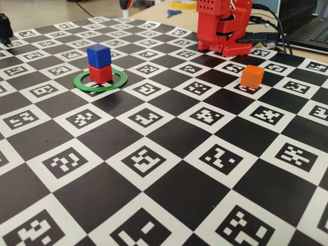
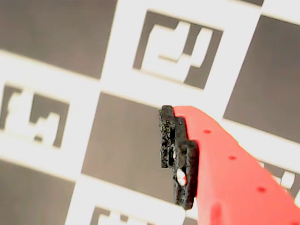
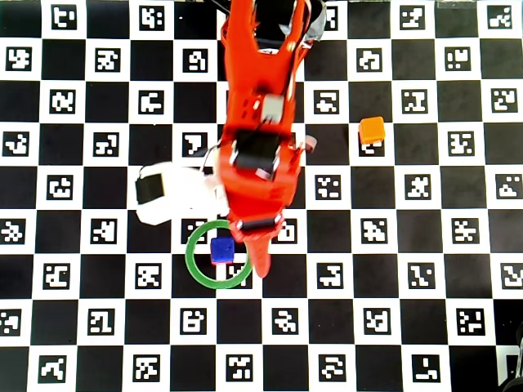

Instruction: Grab the red cube then put it in the green circle then put the blue cube on top and finally the orange cube on top

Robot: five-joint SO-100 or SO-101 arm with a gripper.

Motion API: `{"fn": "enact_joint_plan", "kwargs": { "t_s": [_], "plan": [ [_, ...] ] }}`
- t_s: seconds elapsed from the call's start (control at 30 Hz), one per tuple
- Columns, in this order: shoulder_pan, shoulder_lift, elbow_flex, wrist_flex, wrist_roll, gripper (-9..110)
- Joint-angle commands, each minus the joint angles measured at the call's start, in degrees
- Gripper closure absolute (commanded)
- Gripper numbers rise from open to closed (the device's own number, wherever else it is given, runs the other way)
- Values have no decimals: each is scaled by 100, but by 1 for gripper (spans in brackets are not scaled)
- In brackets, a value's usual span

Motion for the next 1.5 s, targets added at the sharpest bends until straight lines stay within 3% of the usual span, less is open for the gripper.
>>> {"fn": "enact_joint_plan", "kwargs": {
  "t_s": [0.0, 0.13, 0.33, 0.63, 0.77, 1.07, 1.23, 1.47],
  "plan": [
    [-193, 853, -18, 246, 193, 55],
    [-413, 1327, 316, 413, 378, 55],
    [-861, 1898, 694, 562, 1608, 56],
    [-1310, 2865, 1485, 18, 2101, 56],
    [-1582, 3322, 2215, -606, 1828, 56],
    [-2065, 3059, 2795, -369, 2628, 59],
    [-2443, 2637, 2777, 185, 3621, 60],
    [-3129, 2646, 3278, 105, 4482, 55]
  ]
}}
